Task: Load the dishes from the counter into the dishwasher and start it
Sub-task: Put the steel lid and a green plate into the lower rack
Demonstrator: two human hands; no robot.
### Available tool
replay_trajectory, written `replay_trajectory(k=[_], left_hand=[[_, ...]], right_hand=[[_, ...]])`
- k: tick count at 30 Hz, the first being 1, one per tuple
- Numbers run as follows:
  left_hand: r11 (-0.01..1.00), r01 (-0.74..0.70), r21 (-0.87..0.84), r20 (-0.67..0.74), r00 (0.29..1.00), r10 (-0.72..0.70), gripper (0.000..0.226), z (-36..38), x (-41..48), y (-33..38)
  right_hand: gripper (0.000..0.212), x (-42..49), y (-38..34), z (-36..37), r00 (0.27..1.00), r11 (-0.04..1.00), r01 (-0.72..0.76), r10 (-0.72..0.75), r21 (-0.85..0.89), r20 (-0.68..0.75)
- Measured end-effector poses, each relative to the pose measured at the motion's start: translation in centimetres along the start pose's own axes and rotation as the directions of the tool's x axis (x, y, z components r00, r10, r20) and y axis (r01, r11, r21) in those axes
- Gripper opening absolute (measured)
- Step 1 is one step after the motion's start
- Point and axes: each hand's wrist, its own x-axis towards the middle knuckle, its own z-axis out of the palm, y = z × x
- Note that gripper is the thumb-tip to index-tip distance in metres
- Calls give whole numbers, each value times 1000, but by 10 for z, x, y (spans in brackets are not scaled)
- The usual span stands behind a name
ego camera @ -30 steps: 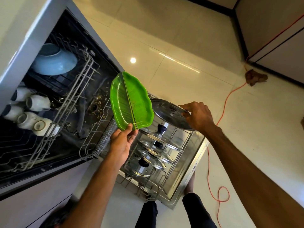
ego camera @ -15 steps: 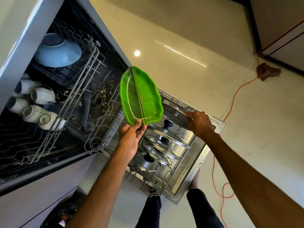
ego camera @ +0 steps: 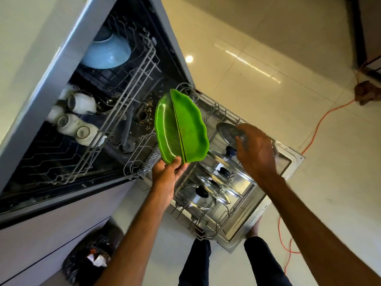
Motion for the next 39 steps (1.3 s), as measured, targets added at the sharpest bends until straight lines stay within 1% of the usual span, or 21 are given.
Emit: replay_trajectory(k=[2, 4, 5, 8, 10, 11, 13, 17, 20, 21, 22, 23, 25, 27, 28, 29, 30, 32, 35, 37, 39], left_hand=[[1000, -3, -4, -27, 1000, 3, 23, -21, -9, -9], [1000, -11, -15, -42, 999, 10, 27, -40, -17, -19], [1000, -7, -15, -31, 999, 7, 29, -51, -22, -23], [997, 51, 56, 68, 996, -55, 33, -83, -34, -30], [986, 103, 131, 52, 993, -110, 30, -105, -32, -30], [979, 126, 160, 19, 991, -131, 27, -118, -29, -28], [968, 160, 191, -42, 987, -155, 19, -143, -18, -25], [927, 109, 358, -75, 993, -88, 14, -173, 5, -29], [868, 34, 495, -131, 991, 36, 17, -181, 25, -34], [835, 9, 550, -156, 984, 92, 21, -183, 31, -35], [797, -2, 605, -181, 973, 140, 23, -185, 36, -37], [753, -7, 658, -202, 962, 185, 24, -186, 40, -37], [676, -11, 737, -227, 938, 262, 23, -186, 47, -36], [640, 25, 768, -280, 912, 300, 14, -187, 55, -34], [628, 50, 777, -311, 897, 313, 14, -187, 61, -34], [623, 88, 777, -340, 892, 298, 24, -188, 67, -35], [622, 110, 775, -355, 891, 284, 32, -189, 71, -36], [625, 130, 770, -348, 906, 240, 37, -190, 79, -40], [623, 129, 771, -324, 923, 209, 32, -193, 86, -45], [626, 111, 772, -322, 917, 234, 26, -198, 91, -49], [609, 95, 787, -311, 915, 259, 18, -202, 93, -51]], right_hand=[[33, -18, -42, 23, 996, 990, -38, 26, 139, 87], [46, -33, -67, 55, 964, 967, -176, 132, 182, 229], [50, -39, -75, 73, 936, 955, -235, 174, 178, 306], [37, -52, -79, 119, 814, 863, -430, 245, 263, 528], [41, -61, -63, 147, 757, 801, -522, 277, 293, 592], [38, -67, -48, 162, 735, 802, -534, 284, 267, 616], [21, -78, -43, 174, 702, 808, -549, 307, 214, 642], [26, -92, -54, 179, 596, 715, -680, 412, 161, 689], [48, -101, -46, 198, 617, 763, -643, 467, 64, 634], [57, -101, -49, 202, 637, 794, -607, 490, -4, 596], [59, -102, -54, 201, 661, 832, -549, 493, -82, 566], [50, -103, -58, 201, 685, 851, -509, 490, -126, 539], [28, -104, -62, 199, 744, 884, -451, 447, -120, 496], [19, -109, -59, 202, 780, 895, -441, 417, -63, 466], [19, -112, -56, 203, 784, 889, -458, 418, -28, 459], [21, -115, -53, 204, 782, 878, -479, 424, 4, 457], [23, -116, -52, 205, 776, 867, -498, 432, 25, 459], [26, -115, -49, 206, 764, 856, -516, 442, 33, 471], [33, -112, -49, 207, 734, 830, -557, 468, 40, 493], [44, -113, -46, 210, 729, 825, -565, 477, 38, 491], [47, -114, -45, 212, 731, 823, -567, 478, 43, 488]])
